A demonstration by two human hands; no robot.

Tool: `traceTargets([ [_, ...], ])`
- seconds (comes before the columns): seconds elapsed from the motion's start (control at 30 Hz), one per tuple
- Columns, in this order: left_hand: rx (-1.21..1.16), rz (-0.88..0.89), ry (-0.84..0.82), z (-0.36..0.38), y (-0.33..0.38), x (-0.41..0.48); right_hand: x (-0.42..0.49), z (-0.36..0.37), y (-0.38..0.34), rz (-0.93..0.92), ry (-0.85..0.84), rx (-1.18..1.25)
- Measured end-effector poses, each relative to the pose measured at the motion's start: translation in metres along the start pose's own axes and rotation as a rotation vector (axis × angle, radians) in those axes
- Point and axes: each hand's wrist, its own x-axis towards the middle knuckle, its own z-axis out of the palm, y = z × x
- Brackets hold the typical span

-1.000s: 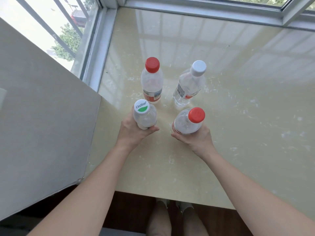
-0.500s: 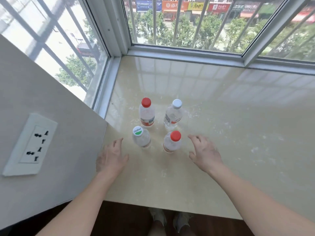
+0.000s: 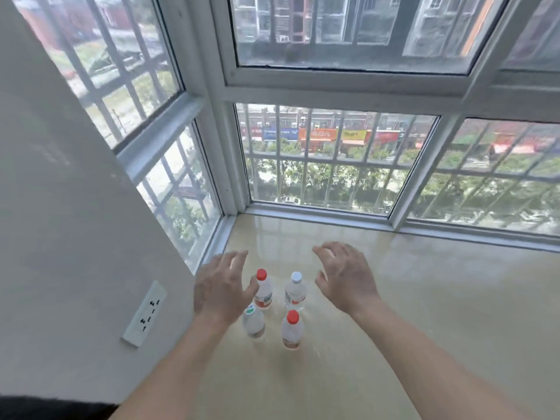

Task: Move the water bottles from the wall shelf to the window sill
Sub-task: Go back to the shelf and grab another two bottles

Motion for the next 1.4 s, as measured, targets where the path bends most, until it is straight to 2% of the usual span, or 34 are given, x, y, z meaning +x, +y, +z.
traceTargets([
  [0.23, 0.017, 0.075, 0.088, -0.055, 0.025, 0.026, 0.017, -0.057, -0.013, -0.082, 0.125, -0.036],
  [0.4, 0.008, 0.096, 0.120, -0.070, 0.042, 0.035, 0.021, -0.078, -0.004, -0.073, 0.182, -0.055],
  [0.57, -0.026, 0.188, 0.094, -0.062, 0.071, 0.047, 0.008, -0.088, 0.013, -0.006, 0.215, -0.094],
  [0.73, -0.098, 0.337, 0.063, -0.056, 0.111, 0.058, -0.025, -0.105, 0.033, 0.196, 0.211, -0.141],
  [0.97, -0.268, 0.652, 0.002, -0.048, 0.183, 0.054, -0.110, -0.131, 0.052, 0.545, 0.242, -0.260],
  [1.23, -0.421, 1.012, -0.076, -0.046, 0.271, -0.010, -0.252, -0.151, 0.049, 0.965, 0.241, -0.363],
  [1.4, -0.463, 1.208, -0.112, -0.053, 0.328, -0.059, -0.333, -0.170, 0.040, 1.148, 0.263, -0.420],
])
